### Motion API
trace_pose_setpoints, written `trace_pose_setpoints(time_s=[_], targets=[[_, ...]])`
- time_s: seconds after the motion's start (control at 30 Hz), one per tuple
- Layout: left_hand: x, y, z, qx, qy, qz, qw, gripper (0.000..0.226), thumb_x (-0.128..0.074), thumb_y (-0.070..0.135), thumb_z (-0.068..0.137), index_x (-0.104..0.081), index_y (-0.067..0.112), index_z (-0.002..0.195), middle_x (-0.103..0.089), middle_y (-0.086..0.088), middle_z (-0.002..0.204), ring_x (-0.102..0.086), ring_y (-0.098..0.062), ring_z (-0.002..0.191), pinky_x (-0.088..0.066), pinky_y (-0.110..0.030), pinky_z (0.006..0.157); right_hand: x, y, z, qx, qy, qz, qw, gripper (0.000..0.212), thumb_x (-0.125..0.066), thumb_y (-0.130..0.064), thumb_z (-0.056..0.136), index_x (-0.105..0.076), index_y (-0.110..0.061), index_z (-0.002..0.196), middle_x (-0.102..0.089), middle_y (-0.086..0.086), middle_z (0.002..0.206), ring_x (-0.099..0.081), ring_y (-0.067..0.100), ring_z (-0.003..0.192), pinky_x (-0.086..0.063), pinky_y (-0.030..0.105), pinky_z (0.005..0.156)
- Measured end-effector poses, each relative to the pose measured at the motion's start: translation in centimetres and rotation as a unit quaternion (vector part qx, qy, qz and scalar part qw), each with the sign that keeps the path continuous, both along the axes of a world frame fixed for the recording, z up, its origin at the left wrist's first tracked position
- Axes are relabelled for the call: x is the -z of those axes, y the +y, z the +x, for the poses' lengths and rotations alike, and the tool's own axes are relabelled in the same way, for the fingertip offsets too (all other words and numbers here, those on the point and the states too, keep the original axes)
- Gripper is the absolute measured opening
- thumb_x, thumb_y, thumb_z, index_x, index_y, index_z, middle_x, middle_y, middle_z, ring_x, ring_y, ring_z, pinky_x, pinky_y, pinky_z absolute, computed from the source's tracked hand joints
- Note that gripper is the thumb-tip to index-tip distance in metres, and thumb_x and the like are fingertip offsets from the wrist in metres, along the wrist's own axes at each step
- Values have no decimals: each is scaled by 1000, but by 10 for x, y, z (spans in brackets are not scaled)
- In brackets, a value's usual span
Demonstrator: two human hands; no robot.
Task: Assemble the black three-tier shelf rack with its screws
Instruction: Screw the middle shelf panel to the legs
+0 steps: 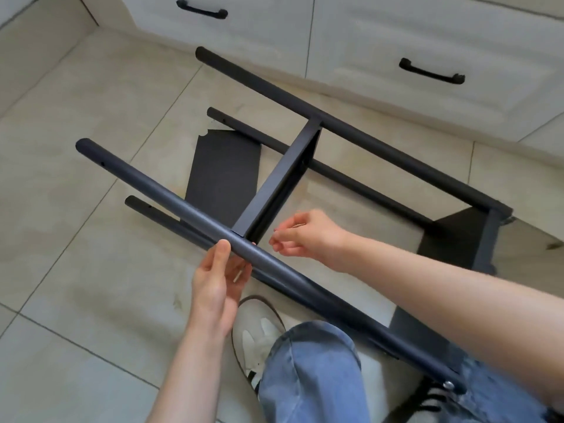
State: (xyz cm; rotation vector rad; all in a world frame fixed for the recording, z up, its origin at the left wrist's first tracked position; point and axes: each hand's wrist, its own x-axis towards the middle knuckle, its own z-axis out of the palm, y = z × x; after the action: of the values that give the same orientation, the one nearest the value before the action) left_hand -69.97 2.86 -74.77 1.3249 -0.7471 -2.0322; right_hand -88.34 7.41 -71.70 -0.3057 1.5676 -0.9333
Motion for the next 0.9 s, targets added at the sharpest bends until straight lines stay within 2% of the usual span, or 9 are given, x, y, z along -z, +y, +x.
trace_pose_setpoints(time_s=[0.1,0.2,0.37,0.43,0.5,0.57,0.67,0.73,0.9], targets=[[2,0,-1,-3,-10,-27,1000,41,-73,45,70,-69,18,100,-75,-7,92,-73,-18,88,-52,-34,91,15,-5,17,76,-130,-34,988,3,-67,-3,91,-68,-6,93,-75,5,75,-73,11,68,-57,19,62],[4,0,1,4,-27,-42,999,39,-72,47,71,-72,20,99,-75,-7,95,-71,-18,90,-52,-32,89,26,-11,27,80,-157,-58,983,5,-69,-6,90,-69,-11,90,-74,-2,72,-70,5,63,-55,18,58],[3,2,-1,-2,-23,-38,999,25,-72,46,72,-81,28,86,-74,-6,95,-70,-20,93,-55,-32,90,34,-22,25,71,-229,-78,968,10,-60,1,93,-67,-5,97,-56,18,93,-56,15,65,-52,21,68],[3,2,-3,-3,-17,-36,999,40,-85,54,62,-81,26,89,-75,-6,97,-72,-19,93,-59,-29,83,35,-24,25,59,-258,-88,960,11,-56,3,95,-64,-2,100,-52,19,91,-42,14,61,-42,22,68],[4,1,-2,-2,-8,-33,999,67,-96,60,45,-78,22,97,-74,-9,100,-72,-19,94,-60,-27,81,38,-25,27,50,-268,-90,958,10,-55,2,96,-64,-1,100,-59,15,80,-40,11,59,-38,23,69],[4,0,-1,-2,-1,-31,1000,76,-97,62,40,-75,21,100,-74,-9,101,-72,-20,95,-60,-27,82,40,-24,29,47,-256,-90,961,10,-57,0,95,-66,-2,99,-62,14,81,-45,14,61,-42,26,74],[5,0,-1,-4,5,-32,999,73,-97,62,40,-77,22,98,-74,-8,100,-71,-20,95,-59,-29,84,41,-23,31,43,-245,-89,964,9,-59,0,94,-67,-2,98,-52,22,105,-39,32,92,-38,41,89],[5,1,-2,-6,2,-32,999,74,-96,63,40,-76,22,98,-74,-8,99,-71,-21,95,-59,-31,88,40,-23,30,44,-255,-90,962,9,-59,1,94,-67,-1,98,-45,21,113,-32,30,104,-34,44,92],[1,4,-3,-9,6,-33,999,64,-92,60,48,-77,23,98,-74,-8,100,-72,-20,95,-56,-33,93,38,-24,24,28,-252,-84,964,10,-61,-1,93,-67,-2,100,-65,18,94,-55,31,88,-50,39,91]])
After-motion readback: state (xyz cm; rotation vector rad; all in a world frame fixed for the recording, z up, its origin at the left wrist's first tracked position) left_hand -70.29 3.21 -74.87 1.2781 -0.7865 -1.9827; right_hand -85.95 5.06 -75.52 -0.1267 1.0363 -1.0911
